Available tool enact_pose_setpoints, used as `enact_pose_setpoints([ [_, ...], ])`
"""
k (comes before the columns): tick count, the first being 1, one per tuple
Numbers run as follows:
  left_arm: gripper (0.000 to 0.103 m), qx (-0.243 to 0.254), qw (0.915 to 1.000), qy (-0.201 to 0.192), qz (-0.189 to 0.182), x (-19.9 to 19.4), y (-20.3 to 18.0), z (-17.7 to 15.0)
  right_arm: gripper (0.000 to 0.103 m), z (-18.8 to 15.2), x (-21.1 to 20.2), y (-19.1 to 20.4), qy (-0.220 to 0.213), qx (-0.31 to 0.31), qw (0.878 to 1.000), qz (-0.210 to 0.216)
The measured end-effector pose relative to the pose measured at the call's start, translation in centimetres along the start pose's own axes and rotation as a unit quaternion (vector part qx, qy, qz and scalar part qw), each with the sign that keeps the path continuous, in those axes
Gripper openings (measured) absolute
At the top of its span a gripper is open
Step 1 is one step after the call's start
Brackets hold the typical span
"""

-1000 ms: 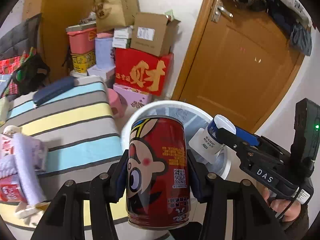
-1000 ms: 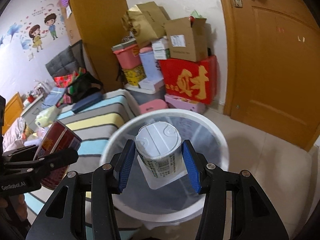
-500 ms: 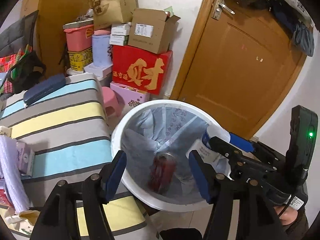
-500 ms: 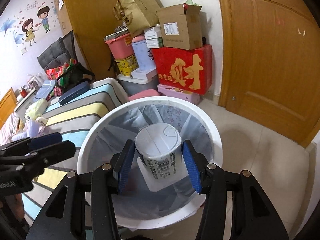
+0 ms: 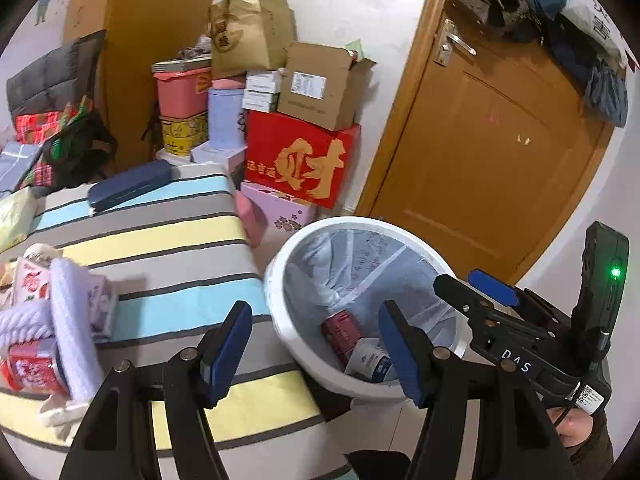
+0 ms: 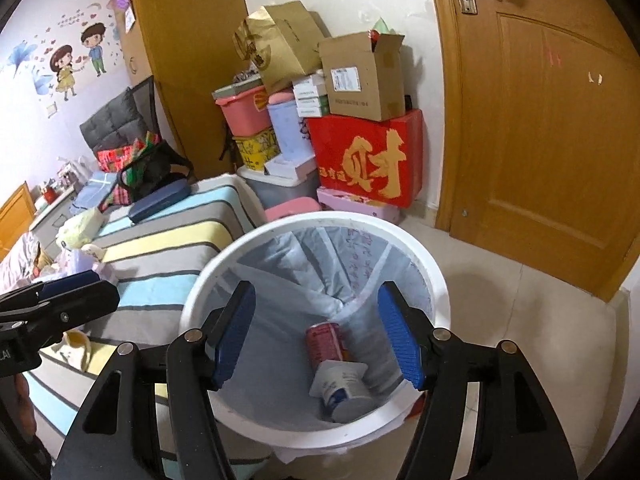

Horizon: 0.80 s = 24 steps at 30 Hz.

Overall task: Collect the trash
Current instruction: 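Move both tools back over the table toward the Coca-Cola bottle and foam net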

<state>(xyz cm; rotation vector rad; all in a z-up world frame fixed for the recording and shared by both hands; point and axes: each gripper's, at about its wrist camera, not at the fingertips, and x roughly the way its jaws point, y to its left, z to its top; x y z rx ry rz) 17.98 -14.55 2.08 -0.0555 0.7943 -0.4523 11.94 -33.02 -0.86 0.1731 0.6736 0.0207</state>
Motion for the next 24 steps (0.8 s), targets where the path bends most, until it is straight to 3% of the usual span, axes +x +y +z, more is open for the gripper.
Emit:
enact_pose_setpoints([
  [16,0.065,-0.027,0.9967,-0.041,0.065,-6.6,5.4,-3.0,0.065,-0.5,-1.5,5.3,-0.021,-0.024,0.999,0.038],
  [24,0.065,-0.065,0.9901,-0.059,0.109,-10.4,11.0,-5.5,0.065,-0.8,-0.9,9.7,-0.015,-0.050,0.996,0.078],
])
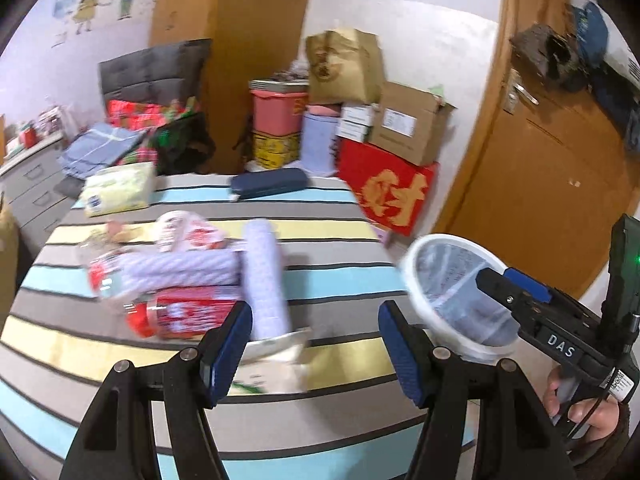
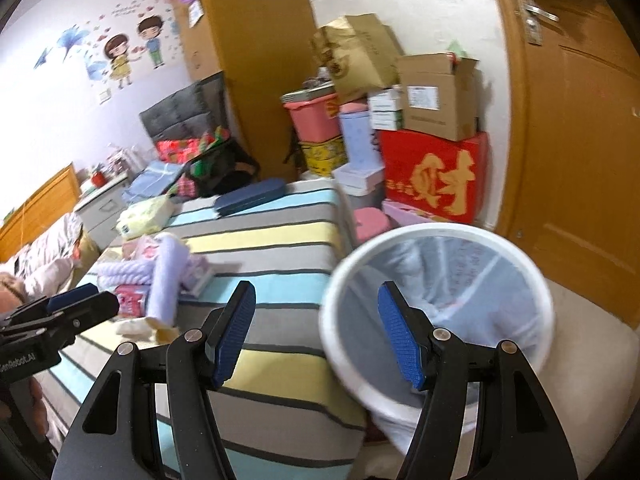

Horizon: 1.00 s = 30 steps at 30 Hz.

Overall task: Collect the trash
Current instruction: 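Move both tools back over the table toward the Coca-Cola bottle and foam net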

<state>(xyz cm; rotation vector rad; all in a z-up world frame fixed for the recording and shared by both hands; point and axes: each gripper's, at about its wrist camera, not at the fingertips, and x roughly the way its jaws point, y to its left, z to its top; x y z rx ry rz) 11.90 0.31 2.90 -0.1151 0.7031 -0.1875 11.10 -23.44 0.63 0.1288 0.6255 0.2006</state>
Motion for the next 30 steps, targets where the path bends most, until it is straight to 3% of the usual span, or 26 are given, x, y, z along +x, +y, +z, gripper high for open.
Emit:
enact_pose_setpoints([
  [15,0.066,-0.085,0.9934,-0.009,0.076,-2.4,12.1,-0.6,0.065,-0.2,3.5,7.0,0.041,-0.050,0.996,0.058],
  [23,0.066,-0.126,0.9878,0.003,0.092,-1.4,17.4,-0.6,0.065,-0.3,5.9,10.1,0.070,-0.071,0.991,0.091],
  [30,0.069,-0.148,0.9850,0.012,0.088,0.9,20.4,1.1,0.062,-0.5,7.3,11.1,0.089,-0.068,0.989,0.093],
])
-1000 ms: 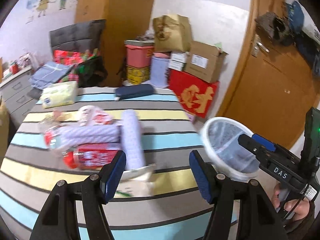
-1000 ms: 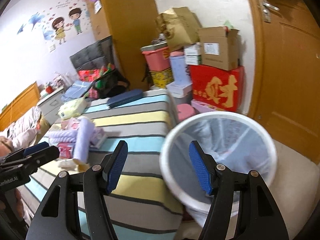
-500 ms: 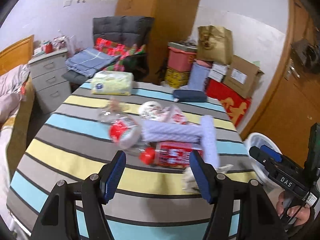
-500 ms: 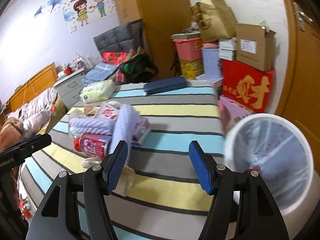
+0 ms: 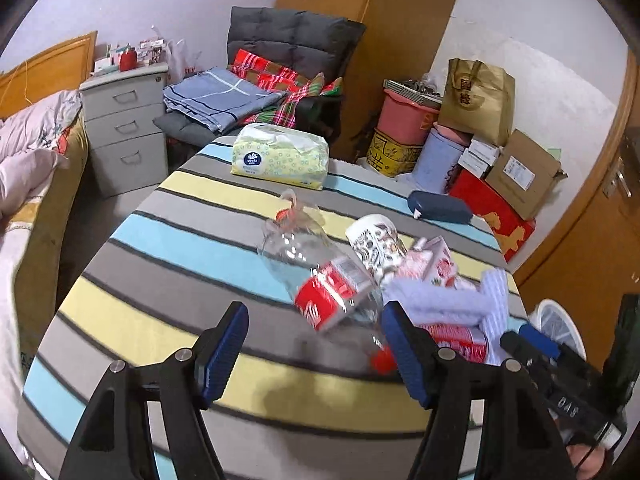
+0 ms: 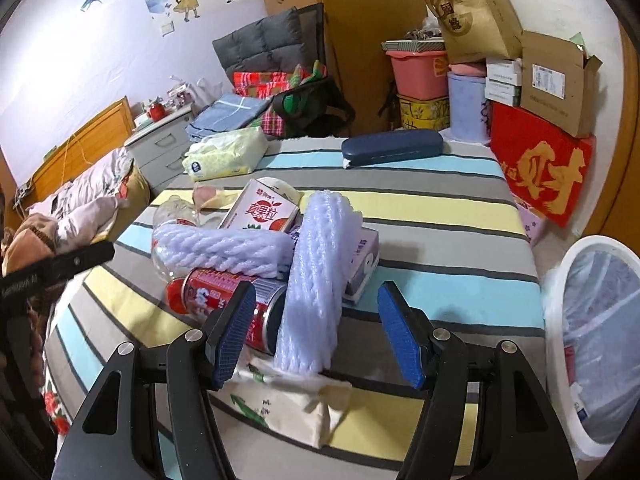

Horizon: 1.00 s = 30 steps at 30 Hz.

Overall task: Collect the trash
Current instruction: 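Move both tools back over the table toward the Coca-Cola bottle and foam net, then grasp the Coca-Cola bottle with the left tool while the right tool grasps the foam net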

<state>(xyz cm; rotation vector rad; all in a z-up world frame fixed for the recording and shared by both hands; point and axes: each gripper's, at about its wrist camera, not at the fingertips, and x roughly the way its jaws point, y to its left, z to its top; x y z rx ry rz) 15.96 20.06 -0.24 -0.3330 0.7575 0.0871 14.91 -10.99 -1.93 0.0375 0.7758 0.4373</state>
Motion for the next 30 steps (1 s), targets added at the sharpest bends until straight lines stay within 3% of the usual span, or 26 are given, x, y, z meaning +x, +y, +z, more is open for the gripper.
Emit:
enact_pose_setpoints([
  [6,0.070,-0.016,0.9996,0.025,0.004,4.1,0.2,2.0,0.057,0.0,1.3,0.0,0.019,0.013,1.000,0.005],
  [9,0.071,-0.025,0.9990,0.036,0.001,5.9,0.2,2.7,0.043,0.1,1.3,-0.2,0.017,0.021,0.999,0.016],
  [12,0.071,-0.030,0.9983,0.050,0.003,7.4,-0.1,3.0,0.042,0.2,1.3,-0.2,0.018,0.025,0.999,0.020],
  [19,0.071,-0.009,0.9968,0.080,-0.002,9.8,-1.3,2.9,0.035,0.2,1.4,-0.8,0.018,0.049,0.998,0.032],
  [21,0.071,-0.002,0.9963,0.086,0.001,10.2,-1.3,2.6,0.029,0.2,1.2,-0.8,0.017,0.047,0.998,0.028],
  [30,0.071,0.016,0.9937,0.106,0.033,10.5,-0.2,1.5,0.029,0.3,2.1,-0.9,0.027,0.047,0.998,0.012],
])
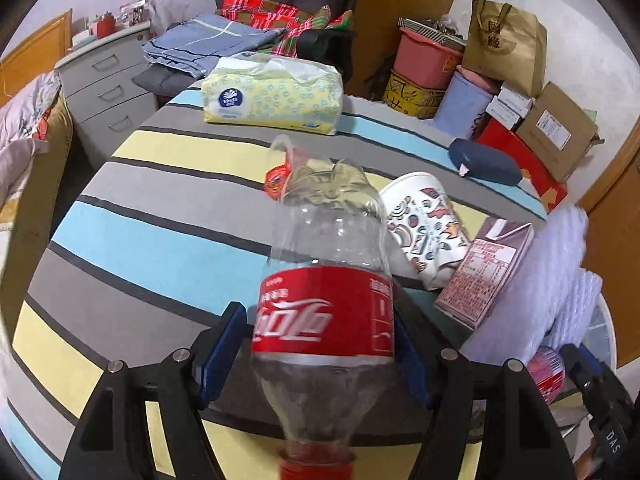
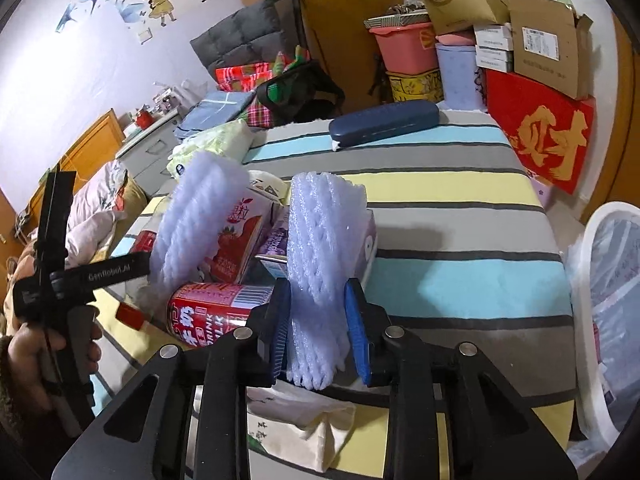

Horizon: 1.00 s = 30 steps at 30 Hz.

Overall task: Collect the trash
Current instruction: 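Grasp the Coca-Cola bottle with the left tool while the right tool grasps the foam net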

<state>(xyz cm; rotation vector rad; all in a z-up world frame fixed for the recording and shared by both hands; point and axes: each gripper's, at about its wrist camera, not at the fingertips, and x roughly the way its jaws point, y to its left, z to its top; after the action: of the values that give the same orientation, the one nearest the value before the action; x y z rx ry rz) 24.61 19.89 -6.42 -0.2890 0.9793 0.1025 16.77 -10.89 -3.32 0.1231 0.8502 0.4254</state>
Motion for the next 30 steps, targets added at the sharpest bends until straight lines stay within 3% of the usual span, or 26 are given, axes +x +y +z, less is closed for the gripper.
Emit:
enact_pose_setpoints([
  [3,0.071,-0.003,1.0000,0.005,-0.002,0.4,0.4,0.2,0.029,0.0,0.2,0.2,-0.001,-0.007,1.000,-0.009],
  [6,0.063,0.005,1.0000,0.002,-0.006,0.5,0.2,0.2,0.029,0.1,0.1,-0.1,-0.002,-0.005,1.000,-0.011],
  [16,0.062,0.012,0.9996,-0.022,-0.013,-1.5,-0.4,-0.8,0.011,-0.1,-1.0,-0.4,-0.015,-0.010,1.000,-0.007],
  [30,0.062,0.021,0.9967,-0.072,-0.032,-8.0,-1.9,-4.1,0.010,-0.4,-3.3,-0.5,-0.048,-0.009,0.999,0.009],
])
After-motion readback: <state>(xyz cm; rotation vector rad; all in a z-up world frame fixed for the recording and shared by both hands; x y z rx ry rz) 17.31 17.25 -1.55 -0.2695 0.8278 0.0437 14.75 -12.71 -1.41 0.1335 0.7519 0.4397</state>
